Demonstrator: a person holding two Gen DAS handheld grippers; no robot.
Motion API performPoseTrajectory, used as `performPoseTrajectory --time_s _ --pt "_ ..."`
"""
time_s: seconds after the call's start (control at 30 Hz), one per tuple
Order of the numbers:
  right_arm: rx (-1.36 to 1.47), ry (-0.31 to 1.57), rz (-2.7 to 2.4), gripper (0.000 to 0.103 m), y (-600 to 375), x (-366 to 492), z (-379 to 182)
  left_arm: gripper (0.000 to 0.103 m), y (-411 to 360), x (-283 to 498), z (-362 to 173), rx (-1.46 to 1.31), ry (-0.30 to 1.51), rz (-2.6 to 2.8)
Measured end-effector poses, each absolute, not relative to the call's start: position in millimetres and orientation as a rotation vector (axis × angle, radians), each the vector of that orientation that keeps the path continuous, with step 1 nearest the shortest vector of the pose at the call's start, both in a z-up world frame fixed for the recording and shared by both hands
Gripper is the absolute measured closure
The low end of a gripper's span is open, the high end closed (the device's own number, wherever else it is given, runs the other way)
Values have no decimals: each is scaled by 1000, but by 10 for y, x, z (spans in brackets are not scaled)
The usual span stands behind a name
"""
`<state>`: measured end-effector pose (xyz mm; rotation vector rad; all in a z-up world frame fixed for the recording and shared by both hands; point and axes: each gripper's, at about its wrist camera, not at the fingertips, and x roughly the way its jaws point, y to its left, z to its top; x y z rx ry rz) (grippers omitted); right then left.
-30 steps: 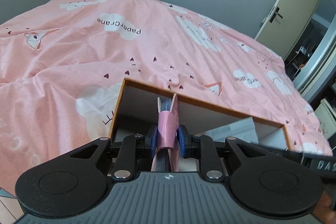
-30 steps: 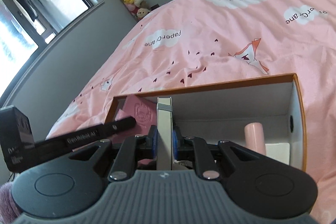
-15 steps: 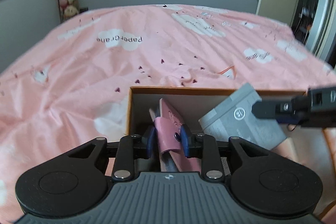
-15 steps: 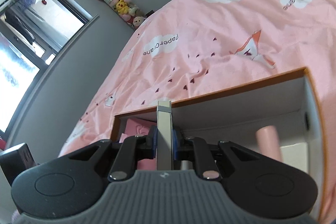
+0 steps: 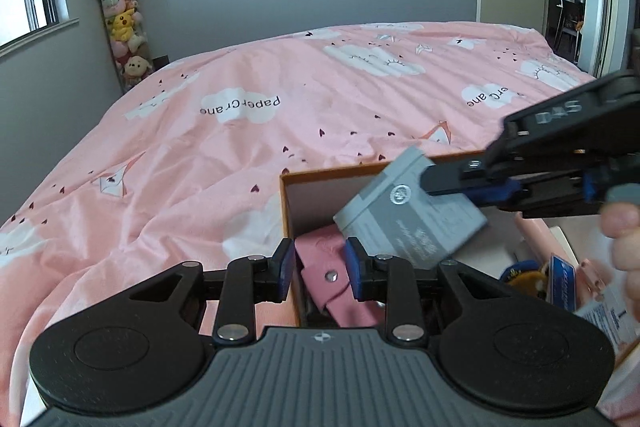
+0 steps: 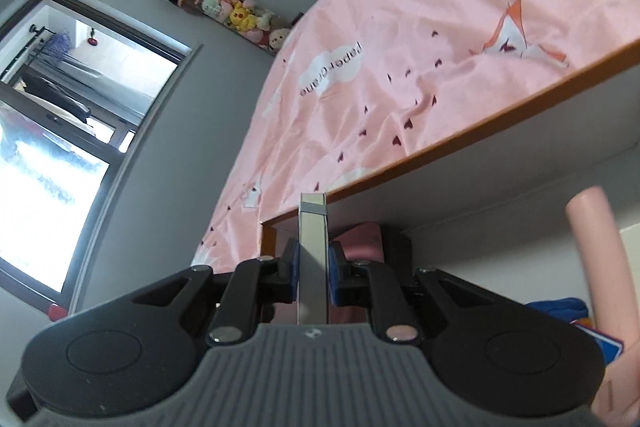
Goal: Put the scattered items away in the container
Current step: 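Lower the pink wallet and the silver box into the shoebox with both tools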
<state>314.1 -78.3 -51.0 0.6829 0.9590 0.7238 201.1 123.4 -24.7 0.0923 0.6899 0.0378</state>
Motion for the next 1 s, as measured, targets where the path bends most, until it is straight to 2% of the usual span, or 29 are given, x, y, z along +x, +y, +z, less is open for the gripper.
performPoseTrajectory --time_s 0.23,0.43,0.67,0.83,0.93,1.0 --pt "678 978 697 86 -696 3193 -627 53 1224 1882 -276 149 687 70" --pt "531 1021 585 79 -647 3182 -668 53 1256 1852 -347 112 720 71" --pt "633 1101 557 76 -718 3280 -850 53 1277 1826 -414 91 744 85" --pt "896 1208 535 80 -959 3370 -1105 53 1298 1792 -416 62 744 92" --pt "934 1234 515 80 -1011 3374 -1166 53 1292 1790 -420 58 747 90" --pt "892 1225 497 87 -1007 3371 -1141 53 1293 1786 -407 59 742 87"
